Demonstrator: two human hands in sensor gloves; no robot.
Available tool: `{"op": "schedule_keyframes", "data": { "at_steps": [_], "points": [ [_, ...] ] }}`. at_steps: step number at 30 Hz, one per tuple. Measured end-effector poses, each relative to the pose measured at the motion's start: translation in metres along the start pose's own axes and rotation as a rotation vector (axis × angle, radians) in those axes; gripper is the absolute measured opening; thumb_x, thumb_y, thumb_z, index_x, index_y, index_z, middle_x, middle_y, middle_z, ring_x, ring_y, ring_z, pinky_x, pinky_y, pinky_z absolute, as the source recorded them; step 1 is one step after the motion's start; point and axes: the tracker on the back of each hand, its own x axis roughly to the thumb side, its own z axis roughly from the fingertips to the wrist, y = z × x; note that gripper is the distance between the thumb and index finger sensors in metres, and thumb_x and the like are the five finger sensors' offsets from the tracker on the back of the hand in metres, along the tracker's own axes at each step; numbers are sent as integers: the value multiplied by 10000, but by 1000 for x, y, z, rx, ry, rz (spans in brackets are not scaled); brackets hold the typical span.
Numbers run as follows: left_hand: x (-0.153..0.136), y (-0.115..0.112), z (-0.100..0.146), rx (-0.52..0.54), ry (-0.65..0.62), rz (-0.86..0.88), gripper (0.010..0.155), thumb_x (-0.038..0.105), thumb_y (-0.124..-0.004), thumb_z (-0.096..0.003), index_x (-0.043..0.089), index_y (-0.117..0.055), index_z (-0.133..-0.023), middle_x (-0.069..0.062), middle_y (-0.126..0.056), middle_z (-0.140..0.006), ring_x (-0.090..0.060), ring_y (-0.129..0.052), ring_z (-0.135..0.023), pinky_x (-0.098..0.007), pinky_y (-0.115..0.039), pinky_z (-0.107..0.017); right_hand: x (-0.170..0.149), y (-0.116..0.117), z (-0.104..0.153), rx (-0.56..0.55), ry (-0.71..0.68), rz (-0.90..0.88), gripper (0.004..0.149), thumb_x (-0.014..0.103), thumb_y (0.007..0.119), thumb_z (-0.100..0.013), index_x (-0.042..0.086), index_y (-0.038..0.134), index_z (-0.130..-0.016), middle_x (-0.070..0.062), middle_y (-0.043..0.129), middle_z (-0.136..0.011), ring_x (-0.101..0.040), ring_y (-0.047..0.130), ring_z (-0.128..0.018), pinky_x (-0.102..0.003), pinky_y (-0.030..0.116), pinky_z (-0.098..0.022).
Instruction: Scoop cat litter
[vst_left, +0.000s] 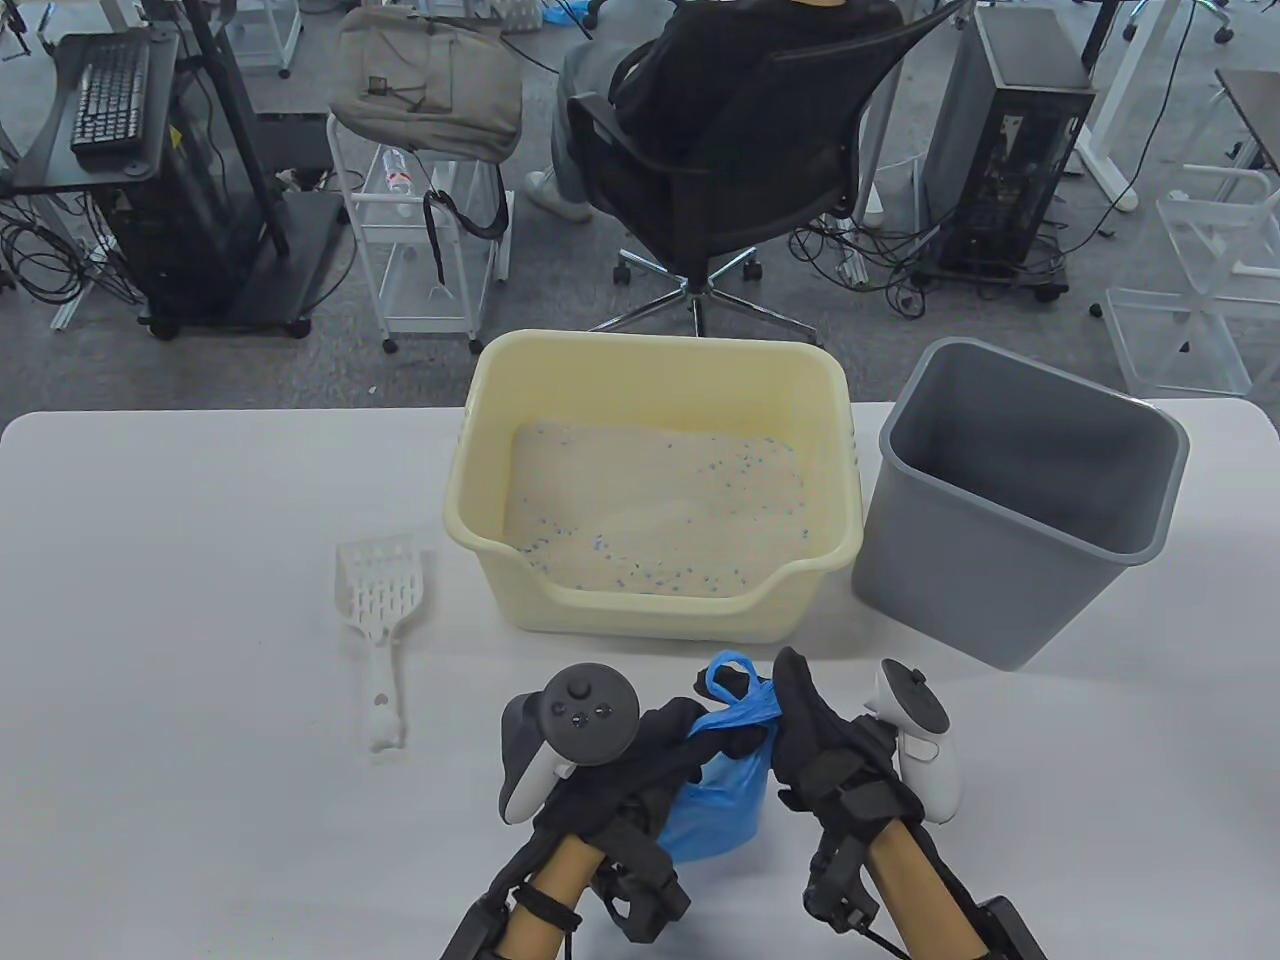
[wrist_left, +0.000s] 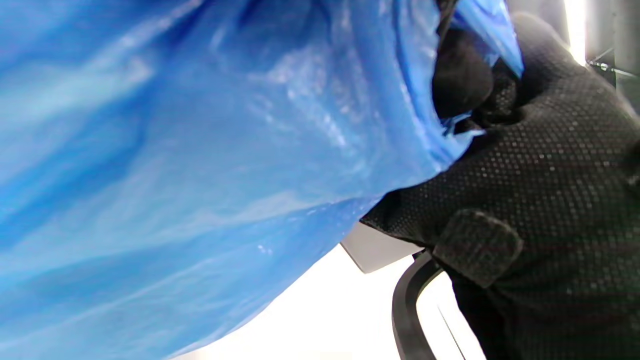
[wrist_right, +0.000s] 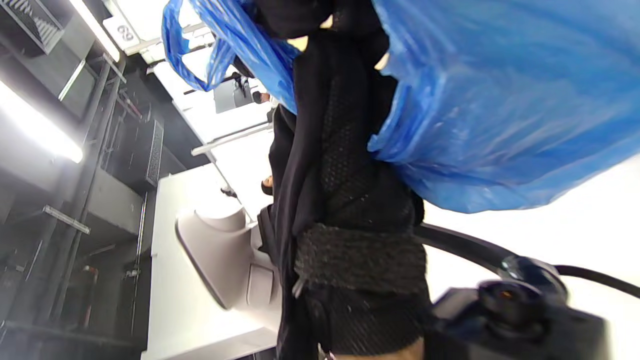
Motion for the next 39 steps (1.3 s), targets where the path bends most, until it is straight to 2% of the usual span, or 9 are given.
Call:
{"op": "schedule_keyframes", "data": {
  "at_steps": [12, 17, 20, 24, 26, 31, 33, 34, 39],
  "points": [
    [-19, 13, 0, 27, 65, 147, 421, 374, -698, -600, 80, -811, -880, -8, -966, -534, -250, -996, -417, -513, -800, -527, 13, -4, -2, -77, 34, 297, 378, 387, 874, -490, 390, 830, -865, 35, 847, -836, -278, 896, -684, -509, 669, -667],
    [-16, 15, 1, 13, 64, 147, 408, 351, -705, -603, 73, -807, -884, -9, -974, -560, -251, -1007, -439, -510, -803, -532, 24, 3, 1, -212, 32, 658, 641, 304, 883, -497, 310, 571, -1056, 23, 757, -933, -180, 954, -575, -434, 756, -615],
    [-15, 14, 1, -10, 18, 178, 441, 355, -711, -600, 71, -779, -930, -17, -982, -617, -252, -1020, -469, -505, -805, -544, 29, 12, 7, -399, -42, 873, 427, 335, 846, -532, 406, 708, -930, 73, 720, -964, -136, 949, -662, -404, 746, -684],
    [-18, 14, 2, -23, -37, 420, 568, 373, -560, -630, 4, -641, -1054, -185, -957, -804, -282, -1086, -509, -498, -843, -539, 29, 12, 15, -604, -171, 935, 400, 368, 833, -536, 428, 693, -905, 92, 719, -957, -90, 963, -701, -353, 761, -709],
    [-23, 14, 2, 100, 69, 437, 530, 265, -598, -625, 11, -569, -1088, -264, -869, -885, -204, -1138, -375, -438, -934, -424, 30, 11, 19, -594, -198, 864, 439, 399, 838, -532, 432, 656, -930, 98, 758, -936, -72, 982, -710, -335, 773, -717],
    [-18, 7, -3, -89, -15, 324, 845, 359, -718, -594, 124, -140, -1163, -294, -524, -1114, -190, -1056, -446, -442, -882, -451, 32, 14, 19, -532, -260, 839, 424, 453, 843, -506, 421, 695, -902, 107, 874, -849, -80, 1005, -670, -329, 780, -693],
    [-13, 9, -2, -37, -32, 224, 658, 370, -696, -595, 111, -469, -1156, -262, -686, -1049, -219, -1047, -421, -462, -871, -443, 31, 14, 18, -490, -252, 788, 411, 460, 830, -507, 398, 722, -899, 97, 897, -831, -90, 1012, -654, -330, 783, -687],
    [-11, 11, -1, 11, -37, 182, 503, 368, -672, -600, 99, -725, -1022, -207, -837, -947, -231, -1049, -411, -474, -868, -442, 30, 13, 17, -482, -242, 758, 404, 458, 822, -507, 384, 738, -896, 85, 910, -820, -104, 1016, -644, -338, 782, -682],
    [-5, 18, 5, 83, -57, 16, 506, 422, -574, -597, 115, -848, -890, -212, -914, -866, -430, -995, -666, -613, -748, -590, 33, 4, 20, -493, -228, 717, 388, 451, 745, -533, 329, 760, -900, 38, 939, -815, -170, 1015, -651, -377, 764, -678]
  ]
}}
